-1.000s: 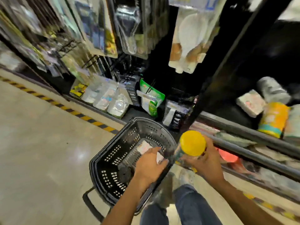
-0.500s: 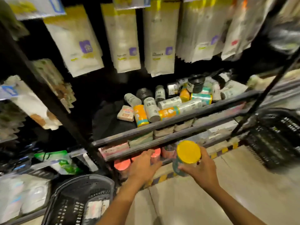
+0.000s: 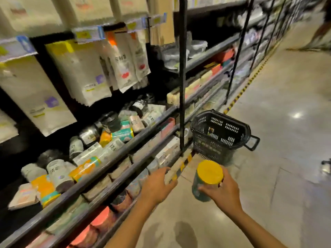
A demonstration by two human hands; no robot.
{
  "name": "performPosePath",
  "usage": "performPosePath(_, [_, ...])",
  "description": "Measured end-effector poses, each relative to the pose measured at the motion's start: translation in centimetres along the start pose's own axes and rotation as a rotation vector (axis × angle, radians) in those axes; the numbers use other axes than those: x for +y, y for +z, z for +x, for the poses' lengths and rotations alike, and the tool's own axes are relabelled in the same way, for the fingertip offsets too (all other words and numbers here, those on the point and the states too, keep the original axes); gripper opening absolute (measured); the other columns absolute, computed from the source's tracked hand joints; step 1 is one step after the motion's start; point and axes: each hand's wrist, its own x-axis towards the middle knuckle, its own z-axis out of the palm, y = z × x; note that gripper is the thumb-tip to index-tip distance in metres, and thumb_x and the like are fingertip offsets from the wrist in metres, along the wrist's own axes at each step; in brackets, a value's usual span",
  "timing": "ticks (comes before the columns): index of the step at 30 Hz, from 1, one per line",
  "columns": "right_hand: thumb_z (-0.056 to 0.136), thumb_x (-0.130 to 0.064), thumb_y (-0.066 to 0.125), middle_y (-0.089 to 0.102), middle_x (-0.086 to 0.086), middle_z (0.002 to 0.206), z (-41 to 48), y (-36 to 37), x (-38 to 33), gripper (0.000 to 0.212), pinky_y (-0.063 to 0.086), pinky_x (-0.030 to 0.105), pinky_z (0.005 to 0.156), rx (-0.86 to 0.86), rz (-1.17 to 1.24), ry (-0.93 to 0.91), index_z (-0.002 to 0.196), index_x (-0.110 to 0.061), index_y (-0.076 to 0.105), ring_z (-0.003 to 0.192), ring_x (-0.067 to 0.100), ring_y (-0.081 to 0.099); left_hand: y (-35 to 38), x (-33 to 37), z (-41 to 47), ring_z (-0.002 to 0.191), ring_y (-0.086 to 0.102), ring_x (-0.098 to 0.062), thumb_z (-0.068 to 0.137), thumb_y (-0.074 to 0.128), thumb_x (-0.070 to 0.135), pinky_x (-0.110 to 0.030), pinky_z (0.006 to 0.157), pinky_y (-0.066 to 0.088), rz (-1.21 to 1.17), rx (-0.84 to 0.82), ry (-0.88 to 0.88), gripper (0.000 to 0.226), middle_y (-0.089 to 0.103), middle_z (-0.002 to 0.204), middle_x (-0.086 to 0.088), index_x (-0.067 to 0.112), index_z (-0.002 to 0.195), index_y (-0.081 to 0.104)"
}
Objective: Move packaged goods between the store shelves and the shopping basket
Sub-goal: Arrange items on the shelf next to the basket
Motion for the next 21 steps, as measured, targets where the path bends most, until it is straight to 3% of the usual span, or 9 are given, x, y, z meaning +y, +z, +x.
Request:
performPosePath(4, [0.054,-0.021,0.091,0.057,-0.011,0.101,3.6,-2.7,2.2,0.078,0.042,0.025,0.073,0.099,-0.003,0.083,0.114,-0.036,0.044,0.094,0.015,0.055,1.3,3.6,7.0,0.120,0.051,-0.016,0.089,0.051,0.055,-0.032,0.096,0.045,0.051,-0.076,0.075,0.054,0.050,0.135,0.005,0.026,0.135,0.043])
performPosePath(11, [0.052,-0.027,0.091,0.060,-0.010,0.100,14.2,-4.3,6.7,0.078,0.047,0.030,0.074,0.235,-0.028,0.237,0.112,-0.042,0.043,0.091,0.017,0.058,3.4,8.0,21.9,0.120,0.050,-0.012,0.089,0.053,0.051,-0.029,0.096,0.044,0.044,-0.151,0.210,0.053,0.051,0.135,0.009,0.028,0.136,0.042])
performPosePath(16, [0.051,-0.020,0.090,0.060,-0.018,0.093,24.5,-3.8,8.4,0.074,0.043,0.024,0.067,0.300,-0.065,0.298,0.108,-0.038,0.045,0.086,0.015,0.059,3.8,9.7,33.8,0.120,0.051,-0.013,0.088,0.055,0.050,-0.031,0.097,0.044,0.062,-0.218,0.240,0.057,0.049,0.136,0.007,0.027,0.138,0.040])
performPosePath(21, [0.053,-0.024,0.089,0.060,-0.009,0.094,33.3,-3.7,9.1,0.072,0.043,0.028,0.070,0.353,-0.064,0.370,0.109,-0.034,0.045,0.086,0.017,0.057,3.8,12.0,44.3,0.124,0.049,-0.014,0.089,0.056,0.049,-0.030,0.100,0.040,0.089,-0.264,0.323,0.055,0.051,0.136,0.004,0.024,0.137,0.043])
